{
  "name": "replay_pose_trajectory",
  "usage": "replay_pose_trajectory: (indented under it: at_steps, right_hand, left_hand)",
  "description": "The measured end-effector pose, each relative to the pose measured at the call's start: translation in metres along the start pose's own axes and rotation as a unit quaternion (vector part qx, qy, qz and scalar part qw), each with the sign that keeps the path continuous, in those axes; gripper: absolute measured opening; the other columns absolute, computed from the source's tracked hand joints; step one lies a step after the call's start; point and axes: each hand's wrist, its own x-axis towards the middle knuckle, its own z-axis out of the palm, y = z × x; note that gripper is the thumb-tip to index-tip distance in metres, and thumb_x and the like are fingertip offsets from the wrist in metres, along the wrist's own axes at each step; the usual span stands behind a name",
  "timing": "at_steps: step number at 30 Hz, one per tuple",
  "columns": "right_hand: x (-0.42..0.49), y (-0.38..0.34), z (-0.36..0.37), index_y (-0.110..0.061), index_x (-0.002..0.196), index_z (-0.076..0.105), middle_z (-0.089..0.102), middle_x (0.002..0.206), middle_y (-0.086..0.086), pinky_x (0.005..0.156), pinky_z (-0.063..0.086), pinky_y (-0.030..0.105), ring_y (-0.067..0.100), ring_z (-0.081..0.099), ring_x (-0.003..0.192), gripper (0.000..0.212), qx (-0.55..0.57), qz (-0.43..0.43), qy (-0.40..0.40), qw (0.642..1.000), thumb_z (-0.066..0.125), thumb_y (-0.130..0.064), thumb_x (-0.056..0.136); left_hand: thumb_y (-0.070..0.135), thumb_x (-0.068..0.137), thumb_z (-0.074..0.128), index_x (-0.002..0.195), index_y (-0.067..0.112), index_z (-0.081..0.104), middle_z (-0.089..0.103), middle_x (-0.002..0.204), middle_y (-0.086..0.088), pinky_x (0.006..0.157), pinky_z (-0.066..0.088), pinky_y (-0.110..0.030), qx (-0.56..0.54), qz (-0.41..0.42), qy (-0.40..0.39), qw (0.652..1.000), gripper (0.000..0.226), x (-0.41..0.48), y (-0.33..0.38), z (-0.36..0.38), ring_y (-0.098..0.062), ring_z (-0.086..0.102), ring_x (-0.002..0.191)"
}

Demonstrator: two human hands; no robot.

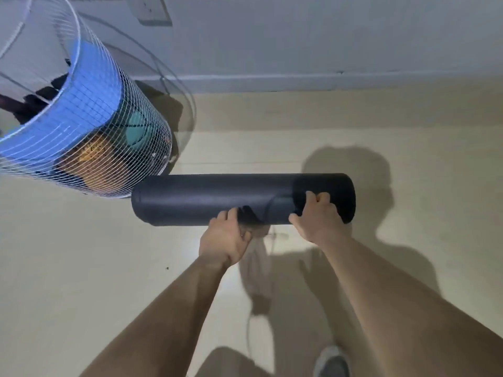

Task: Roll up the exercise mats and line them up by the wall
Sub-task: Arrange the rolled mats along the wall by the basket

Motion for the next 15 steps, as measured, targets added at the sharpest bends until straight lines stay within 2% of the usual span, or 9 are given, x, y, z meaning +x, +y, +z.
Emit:
replay_pose_trajectory:
  at_steps: [3,7,11,13,15]
  right_hand:
    - [0.01,0.013,0.03,-0.011,0.161,0.015,0.017,0.162,0.019,0.111,0.039,0.048,0.04,0.036,0.142,0.08,0.022,0.051,0.027,0.998,0.055,-0.047,0.102]
    - [0.042,0.036,0.059,-0.01,0.164,0.002,0.003,0.168,0.022,0.12,0.027,0.054,0.045,0.017,0.151,0.088,0.067,0.102,0.069,0.99,0.048,-0.053,0.103]
    - [0.069,0.055,0.075,-0.022,0.165,0.005,0.0,0.169,0.02,0.123,0.021,0.057,0.046,0.009,0.153,0.084,0.018,0.096,0.111,0.989,0.033,-0.068,0.101]
    - [0.081,0.055,0.078,-0.028,0.164,0.007,-0.001,0.169,0.019,0.122,0.02,0.06,0.046,0.009,0.152,0.083,0.025,0.1,0.132,0.986,0.029,-0.074,0.098]
    - [0.094,0.057,0.081,-0.027,0.163,0.009,0.0,0.168,0.02,0.119,0.023,0.061,0.046,0.011,0.15,0.084,0.058,0.121,0.17,0.976,0.03,-0.074,0.097]
  left_hand:
    - [0.049,0.101,0.049,0.154,0.017,0.03,0.042,0.149,-0.008,0.106,0.039,-0.042,0.02,-0.014,0.04,0.999,0.064,0.012,-0.043,0.011,-0.032,0.038,0.134]
    - [0.054,0.101,0.046,0.155,0.012,0.025,0.036,0.152,-0.013,0.114,0.029,-0.042,0.049,-0.042,0.1,0.993,0.071,0.038,-0.083,0.023,-0.037,0.031,0.138]
    - [0.057,0.101,0.045,0.155,0.011,0.025,0.033,0.155,-0.015,0.114,0.03,-0.045,0.068,-0.059,0.147,0.985,0.074,0.062,-0.107,0.019,-0.039,0.03,0.14]
    - [0.058,0.101,0.044,0.155,0.009,0.026,0.032,0.156,-0.017,0.114,0.028,-0.046,0.061,-0.066,0.177,0.98,0.075,0.077,-0.117,0.016,-0.041,0.029,0.142]
    - [0.057,0.101,0.045,0.155,0.007,0.028,0.031,0.158,-0.021,0.116,0.027,-0.05,0.03,-0.101,0.214,0.971,0.076,0.091,-0.129,0.014,-0.045,0.028,0.143]
